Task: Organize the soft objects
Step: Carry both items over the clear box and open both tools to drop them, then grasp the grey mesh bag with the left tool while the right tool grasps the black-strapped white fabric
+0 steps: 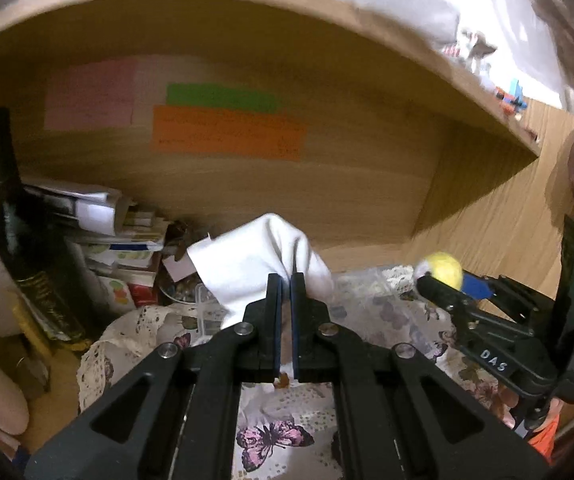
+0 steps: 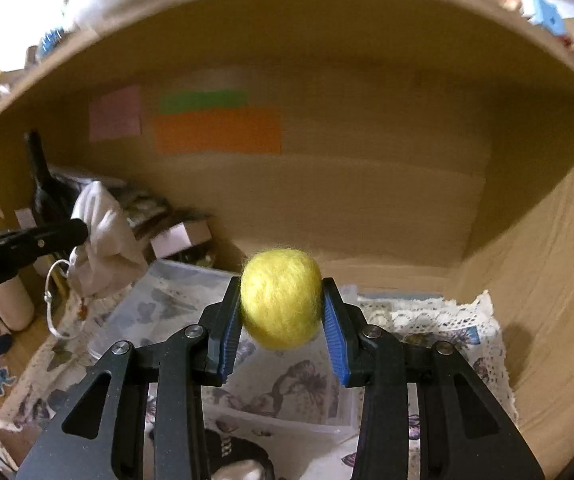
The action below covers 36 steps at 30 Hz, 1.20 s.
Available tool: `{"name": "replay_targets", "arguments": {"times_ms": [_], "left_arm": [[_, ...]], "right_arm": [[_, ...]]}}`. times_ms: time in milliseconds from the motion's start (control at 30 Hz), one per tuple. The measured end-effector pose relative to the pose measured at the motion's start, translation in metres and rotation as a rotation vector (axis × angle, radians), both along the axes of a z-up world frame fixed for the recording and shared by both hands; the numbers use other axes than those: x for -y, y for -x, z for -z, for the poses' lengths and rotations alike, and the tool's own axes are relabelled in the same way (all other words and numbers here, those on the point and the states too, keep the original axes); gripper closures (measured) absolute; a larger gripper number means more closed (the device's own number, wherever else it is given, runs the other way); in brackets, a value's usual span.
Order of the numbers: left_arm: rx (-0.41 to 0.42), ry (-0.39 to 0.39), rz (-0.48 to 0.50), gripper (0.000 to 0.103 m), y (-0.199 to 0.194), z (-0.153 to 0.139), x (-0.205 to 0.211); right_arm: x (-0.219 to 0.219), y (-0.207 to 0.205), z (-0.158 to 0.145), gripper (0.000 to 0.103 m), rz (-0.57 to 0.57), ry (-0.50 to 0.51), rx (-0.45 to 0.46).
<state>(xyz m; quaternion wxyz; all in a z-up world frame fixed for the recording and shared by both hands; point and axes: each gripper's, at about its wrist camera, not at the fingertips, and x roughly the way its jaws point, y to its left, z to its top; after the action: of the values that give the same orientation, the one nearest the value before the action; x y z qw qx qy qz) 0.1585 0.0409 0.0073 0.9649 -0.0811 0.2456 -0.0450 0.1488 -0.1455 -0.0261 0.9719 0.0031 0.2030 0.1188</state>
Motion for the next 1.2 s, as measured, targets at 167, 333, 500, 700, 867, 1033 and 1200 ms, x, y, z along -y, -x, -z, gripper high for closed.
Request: {"name": "replay_targets", "arguments": {"times_ms": [167,333,500,700,867,1033,1200], "left_arm": [[-0.083,-0.026,0.021,0.100,-0.029,0.022,0.001],[-0.175,-0.042,0.035,0.101,-0.050,0.044,0.003],[-0.218,-0.025,0.063,0.100,-0.056,0.053,0.001],[-0.229,-0.036,0.061,0.089,-0.053,0.055,0.003],[-0.216,-0.045,0.043,0.068,-0.048,0.050,0.001],[-0.162,-0.057,0.013,0.045,-0.031,0.033,-0.005],[-0.100,-0.067,-0.024,0.020,-0.007,0.015,-0.010]], "right_arm": [[-0.009,-0.023,0.023,0.069,-0.019,0.015,-0.094],[-0.017,-0.041,0.045,0.069,-0.042,0.037,-0.177],[-0.025,-0.057,0.067,0.068,-0.065,0.076,-0.268],[-0.026,-0.057,0.072,0.056,-0.072,0.089,-0.295],[-0.023,-0.047,0.058,0.041,-0.053,0.088,-0.239],[-0.018,-0.028,0.036,0.032,-0.049,0.064,-0.169],[-0.006,0.008,0.009,0.019,-0.044,0.040,-0.064]]}}
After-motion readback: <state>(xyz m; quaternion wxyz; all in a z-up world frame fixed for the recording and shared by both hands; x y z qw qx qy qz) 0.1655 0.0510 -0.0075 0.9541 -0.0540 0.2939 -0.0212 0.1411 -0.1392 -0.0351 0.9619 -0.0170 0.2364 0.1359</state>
